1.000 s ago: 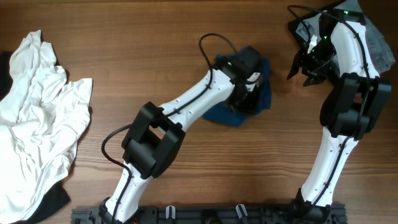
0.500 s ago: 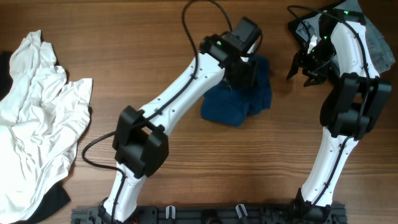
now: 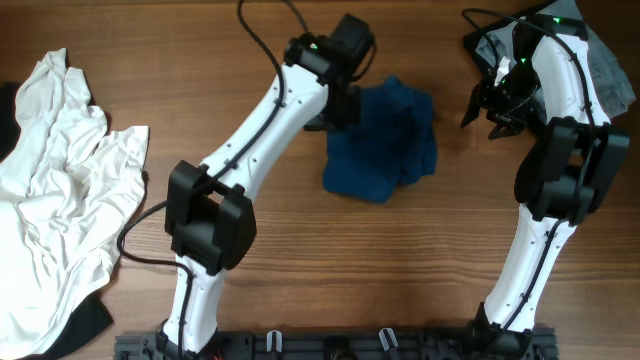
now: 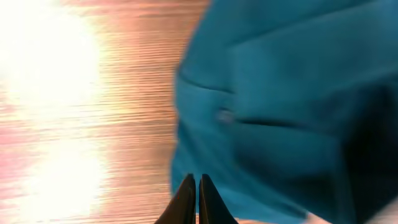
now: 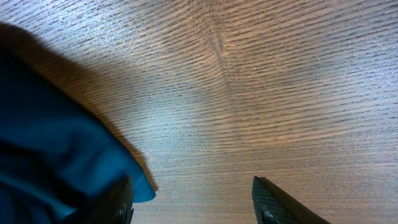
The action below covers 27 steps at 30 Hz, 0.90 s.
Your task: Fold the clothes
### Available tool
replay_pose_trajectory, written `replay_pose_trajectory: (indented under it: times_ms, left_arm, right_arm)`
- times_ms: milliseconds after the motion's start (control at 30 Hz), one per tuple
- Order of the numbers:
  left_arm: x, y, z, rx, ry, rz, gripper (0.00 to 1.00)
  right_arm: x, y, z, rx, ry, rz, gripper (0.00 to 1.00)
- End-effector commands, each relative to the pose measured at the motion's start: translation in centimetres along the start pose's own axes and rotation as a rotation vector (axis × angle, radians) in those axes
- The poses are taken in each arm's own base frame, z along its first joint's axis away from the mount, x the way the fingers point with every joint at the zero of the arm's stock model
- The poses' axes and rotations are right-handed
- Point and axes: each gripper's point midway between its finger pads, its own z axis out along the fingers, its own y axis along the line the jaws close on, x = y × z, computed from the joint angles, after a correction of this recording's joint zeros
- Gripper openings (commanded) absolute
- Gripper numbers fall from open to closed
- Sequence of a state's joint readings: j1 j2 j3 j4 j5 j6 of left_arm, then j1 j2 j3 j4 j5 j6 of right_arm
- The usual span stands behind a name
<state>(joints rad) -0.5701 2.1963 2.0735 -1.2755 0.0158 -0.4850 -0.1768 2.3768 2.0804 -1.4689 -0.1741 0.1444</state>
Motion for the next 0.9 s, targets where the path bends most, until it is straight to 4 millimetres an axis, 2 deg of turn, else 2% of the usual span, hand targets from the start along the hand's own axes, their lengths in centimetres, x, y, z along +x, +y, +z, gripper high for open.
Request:
replay_pose_trajectory:
  times_ms: [0, 133, 267, 333, 400, 533, 667, 733, 767, 833, 867]
  left_arm:
    - [0.6, -0.1, 4.1, 0.001, 0.094, -0.03, 0.04]
    - [0.4, -2.3, 5.8, 0.09, 0.109, -0.021, 0.04]
    - [-0.6, -7.7, 5.9, 0.309, 0.07, 0.029, 0.04]
    - [-0.4, -10.3, 5.3, 0.392, 0.057, 0.064, 0.04]
    - [0.2, -12.0, 5.2, 0.416, 0.048, 0.099, 0.04]
    - [2.8, -14.4, 6.2, 0.411, 0.077, 0.147, 0.05]
    - [4.1, -14.3, 8.3, 0.366, 0.12, 0.137, 0.06]
    - [4.0, -13.6, 8.7, 0.351, 0.136, 0.121, 0.16]
    - [3.8, -13.1, 8.7, 0.347, 0.139, 0.11, 0.28]
    - [3.2, -12.1, 8.6, 0.337, 0.145, 0.087, 0.81]
    - [2.9, -11.4, 8.7, 0.329, 0.15, 0.071, 0.96]
  right_arm:
    - [-0.4, -0.1, -1.4, 0.012, -0.045, -0.021, 0.62]
    - [-0.3, -0.1, -1.4, 0.012, -0.042, -0.02, 0.62]
    - [-0.3, -0.1, -1.4, 0.012, -0.042, -0.02, 0.62]
    - [-0.2, -0.1, -1.4, 0.012, -0.04, -0.019, 0.62]
    - [-0.2, -0.1, -1.4, 0.013, -0.038, -0.019, 0.62]
    - [-0.2, -0.1, -1.4, 0.013, -0.036, -0.018, 0.62]
    - [-0.1, -0.1, -1.4, 0.013, -0.032, -0.018, 0.62]
    - [0.0, -0.1, -1.4, 0.014, -0.03, -0.018, 0.63]
    - [0.0, -0.1, -1.4, 0.014, -0.029, -0.018, 0.63]
    - [0.0, -0.3, -1.4, 0.022, -0.029, -0.017, 0.64]
    - [0.0, -0.7, -1.4, 0.045, -0.032, -0.016, 0.66]
